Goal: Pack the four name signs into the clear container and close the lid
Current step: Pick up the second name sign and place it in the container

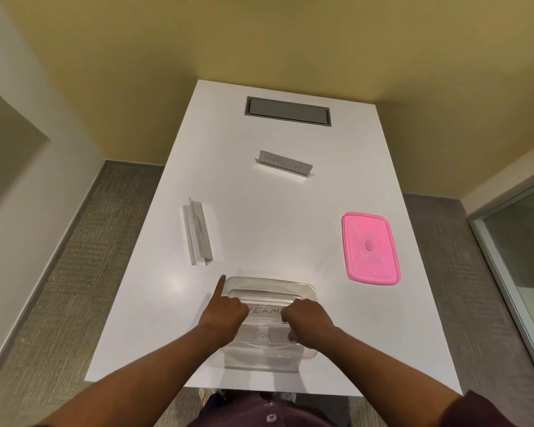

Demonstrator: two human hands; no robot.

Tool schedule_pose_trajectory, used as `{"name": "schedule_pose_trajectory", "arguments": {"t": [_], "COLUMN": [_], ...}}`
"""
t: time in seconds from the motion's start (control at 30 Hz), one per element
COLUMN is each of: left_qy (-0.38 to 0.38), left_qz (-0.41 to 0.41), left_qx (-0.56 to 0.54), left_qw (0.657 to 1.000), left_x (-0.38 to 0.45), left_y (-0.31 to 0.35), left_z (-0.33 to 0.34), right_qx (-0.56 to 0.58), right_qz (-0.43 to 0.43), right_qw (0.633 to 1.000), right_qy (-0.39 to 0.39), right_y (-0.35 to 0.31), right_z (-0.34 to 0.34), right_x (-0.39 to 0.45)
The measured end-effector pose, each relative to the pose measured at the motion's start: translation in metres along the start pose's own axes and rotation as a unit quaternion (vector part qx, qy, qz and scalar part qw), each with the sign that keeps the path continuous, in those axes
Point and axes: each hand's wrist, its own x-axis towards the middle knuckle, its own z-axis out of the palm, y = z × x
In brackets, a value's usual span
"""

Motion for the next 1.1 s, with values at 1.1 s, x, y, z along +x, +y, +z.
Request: {"name": "schedule_pose_trajectory", "arguments": {"t": [1.1], "left_qy": [0.019], "left_qz": [0.05], "left_qx": [-0.058], "left_qw": [0.997], "left_x": [0.009], "left_y": [0.0], "left_z": [0.025], "right_qx": [0.093], "right_qz": [0.001], "right_qw": [0.996], "right_qy": [0.008], "right_y": [-0.001], "right_z": [0.019], "right_x": [0.005]}}
